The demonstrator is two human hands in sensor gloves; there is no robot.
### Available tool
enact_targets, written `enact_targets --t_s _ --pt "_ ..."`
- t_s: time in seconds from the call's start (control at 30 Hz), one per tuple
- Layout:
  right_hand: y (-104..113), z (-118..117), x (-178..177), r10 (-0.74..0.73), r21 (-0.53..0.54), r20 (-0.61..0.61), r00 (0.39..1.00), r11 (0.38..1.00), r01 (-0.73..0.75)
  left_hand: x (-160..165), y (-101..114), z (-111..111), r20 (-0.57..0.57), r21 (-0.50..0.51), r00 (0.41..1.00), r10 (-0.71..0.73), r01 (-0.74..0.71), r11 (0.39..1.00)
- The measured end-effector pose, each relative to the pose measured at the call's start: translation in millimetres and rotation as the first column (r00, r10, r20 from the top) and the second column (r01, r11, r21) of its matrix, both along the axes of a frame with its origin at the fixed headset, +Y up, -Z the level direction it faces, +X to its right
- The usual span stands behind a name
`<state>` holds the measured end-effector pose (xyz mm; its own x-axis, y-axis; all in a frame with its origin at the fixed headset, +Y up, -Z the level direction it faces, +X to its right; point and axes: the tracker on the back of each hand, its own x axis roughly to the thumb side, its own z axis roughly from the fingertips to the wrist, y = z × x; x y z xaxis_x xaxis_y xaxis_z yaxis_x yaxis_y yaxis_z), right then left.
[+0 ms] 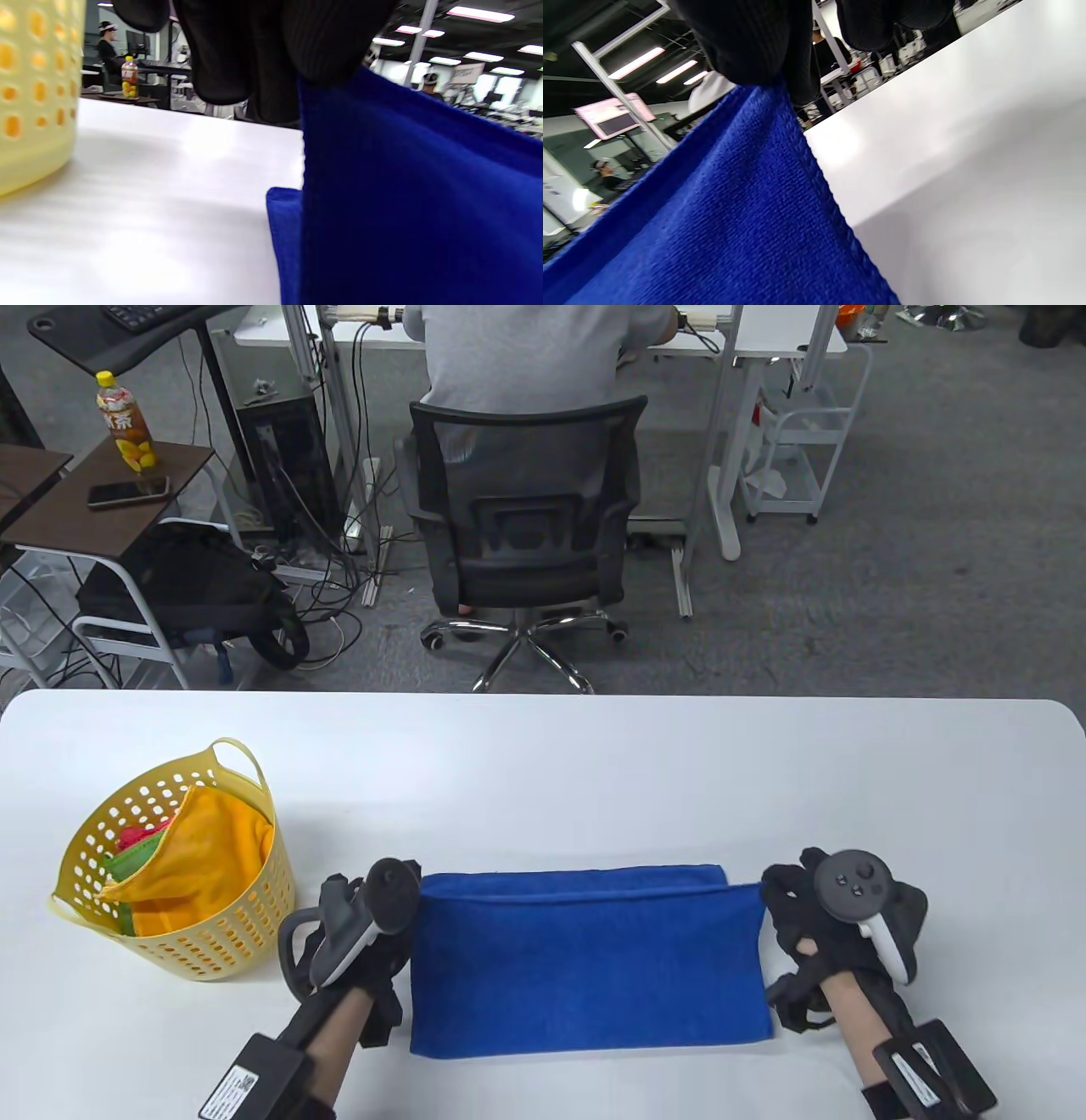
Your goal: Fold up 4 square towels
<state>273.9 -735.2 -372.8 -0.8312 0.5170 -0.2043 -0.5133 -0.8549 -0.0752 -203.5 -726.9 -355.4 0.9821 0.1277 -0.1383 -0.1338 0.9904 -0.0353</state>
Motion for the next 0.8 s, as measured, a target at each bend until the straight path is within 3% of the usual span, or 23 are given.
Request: enact_targets --t_s 0.17,0.3,0.37,0.43,0.57,0.7,0.8 --pt "-32.9 -53.7 -15.1 0.082 -0.085 0.089 0.993 0.994 -0.074 4.6 -33.6 -47.1 -0.075 -0.065 0.984 -0.159 0.154 0.986" --pt "-57.3 -67.1 -16.9 0.104 -0.094 0.126 0.987 0.991 -0.093 1.3 -57.8 -55.5 -0.114 -0.09 0.987 -0.117 0.107 0.99" --pt "-63.7 -67.3 -14.2 0.098 -0.148 0.114 0.989 0.986 -0.08 -1.1 -60.3 -53.7 -0.144 -0.059 0.984 -0.108 0.1 0.993" --pt "-61.8 -65.1 -8.8 0.084 -0.221 0.098 0.992 0.973 -0.061 -5.2 -56.1 -51.2 -0.138 -0.043 0.984 -0.111 0.106 0.993" --pt "-47.1 -51.4 -2.2 0.063 -0.316 0.089 0.994 0.948 -0.032 -13.6 -32.8 -38.1 -0.148 0.018 0.989 0.017 -0.014 1.0" --pt "-46.8 -31.3 -15.4 0.161 -0.464 0.027 0.987 0.876 -0.131 -16.1 -11.5 -13.4 -0.127 0.044 0.976 0.174 -0.17 0.984" --pt "-53.5 -22.6 -32.4 0.21 -0.49 0.006 0.978 0.853 -0.18 -16.8 -5.7 6.3 -0.107 0.075 0.972 0.21 -0.203 0.976"
